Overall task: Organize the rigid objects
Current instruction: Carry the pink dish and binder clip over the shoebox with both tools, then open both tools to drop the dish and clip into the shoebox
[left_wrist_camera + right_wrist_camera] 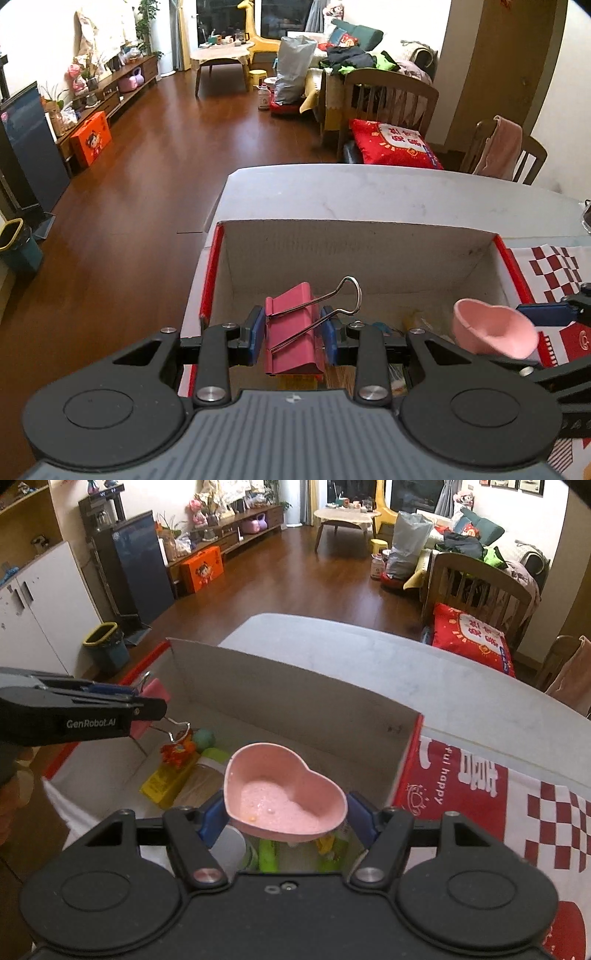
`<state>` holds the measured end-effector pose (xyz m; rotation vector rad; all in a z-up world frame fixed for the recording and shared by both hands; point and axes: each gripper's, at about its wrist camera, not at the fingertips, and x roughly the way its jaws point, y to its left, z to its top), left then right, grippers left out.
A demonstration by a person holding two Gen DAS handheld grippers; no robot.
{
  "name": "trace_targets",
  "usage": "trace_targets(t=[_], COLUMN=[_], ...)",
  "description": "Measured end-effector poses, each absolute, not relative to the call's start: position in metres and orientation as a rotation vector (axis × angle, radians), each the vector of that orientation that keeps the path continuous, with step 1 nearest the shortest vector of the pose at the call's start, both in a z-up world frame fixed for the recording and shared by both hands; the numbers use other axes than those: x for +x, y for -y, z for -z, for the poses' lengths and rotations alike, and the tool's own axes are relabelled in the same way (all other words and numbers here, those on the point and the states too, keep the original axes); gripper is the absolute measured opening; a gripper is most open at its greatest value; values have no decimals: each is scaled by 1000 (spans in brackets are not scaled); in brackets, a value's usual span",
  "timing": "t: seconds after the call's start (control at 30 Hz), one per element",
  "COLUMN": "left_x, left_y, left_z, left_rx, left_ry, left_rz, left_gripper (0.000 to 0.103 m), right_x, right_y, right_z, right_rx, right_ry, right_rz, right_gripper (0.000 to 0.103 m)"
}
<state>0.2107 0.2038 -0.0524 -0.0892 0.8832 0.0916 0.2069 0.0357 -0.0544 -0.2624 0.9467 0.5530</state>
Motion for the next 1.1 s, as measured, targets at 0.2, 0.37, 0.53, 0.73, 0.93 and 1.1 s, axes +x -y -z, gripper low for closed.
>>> trace_targets(t=[0.2,0.37,0.53,0.73,0.93,1.1], left_x=[233,244,252,253,253,252], left_y=[-200,-194,-192,-192,-192,-192], left_z=[69,84,95,101,102,98], left_rx=[-63,-42,-22,-33,-39,-44], left_ry=[-913,-950,-1000,-1041,-1044,-1031], left_rz=[-69,-54,-44,-25,-23,-50], left_gripper=[32,32,32,32,32,32], right_x=[216,219,221,221,218,216], right_y=[-54,-63,-69,-72,-74,-74], right_z=[73,84,91,96,99,99], right_rx=[-291,-310,-314,-322,-347,-338], right_ry=[-980,-1002,-1023,-1052,-1056,-1063], right_rz=[-537,-535,-532,-527,-520,-515], right_gripper=[67,67,67,67,68,75])
